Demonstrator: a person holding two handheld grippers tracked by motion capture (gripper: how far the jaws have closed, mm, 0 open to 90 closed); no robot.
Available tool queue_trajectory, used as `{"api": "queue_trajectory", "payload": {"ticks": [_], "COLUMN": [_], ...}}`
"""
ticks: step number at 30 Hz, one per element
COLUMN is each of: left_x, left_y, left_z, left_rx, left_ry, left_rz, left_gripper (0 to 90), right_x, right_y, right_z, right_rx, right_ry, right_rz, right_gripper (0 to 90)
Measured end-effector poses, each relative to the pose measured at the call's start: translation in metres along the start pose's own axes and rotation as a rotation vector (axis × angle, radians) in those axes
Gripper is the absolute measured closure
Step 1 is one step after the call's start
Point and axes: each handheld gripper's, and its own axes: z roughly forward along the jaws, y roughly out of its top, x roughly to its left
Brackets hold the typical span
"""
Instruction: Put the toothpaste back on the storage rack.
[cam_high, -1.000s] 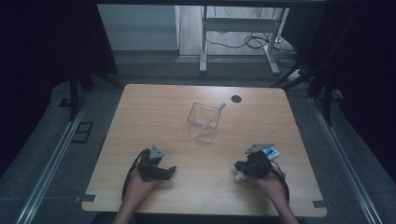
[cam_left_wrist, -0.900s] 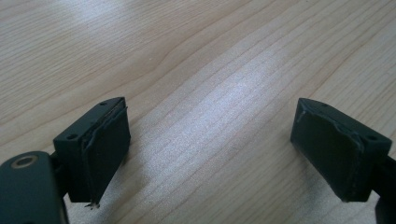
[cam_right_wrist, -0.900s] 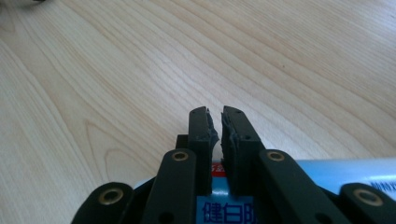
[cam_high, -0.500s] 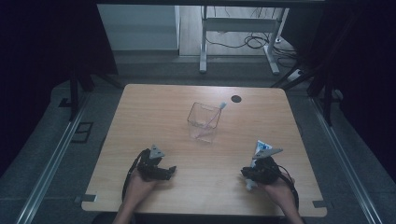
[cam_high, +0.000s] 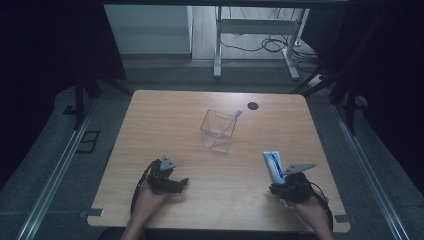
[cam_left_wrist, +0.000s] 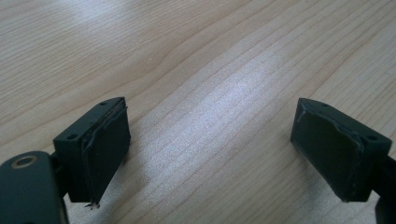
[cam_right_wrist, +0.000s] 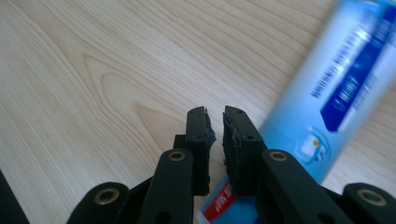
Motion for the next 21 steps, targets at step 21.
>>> {"api": "queue_trajectory", "payload": {"ticks": [21], "left_x": [0.000], "left_y": [0.000], "left_z": [0.000], "left_rx": [0.000], "left_ry": [0.000], "left_rz": [0.000], "left_gripper": [12.0], "right_x": [-0.014], "right_y": [-0.006], "right_z": [-0.032], "right_rx": [0.000], "right_ry": [-0.023], "right_rz": [0.008], "right_gripper": [66.3]}}
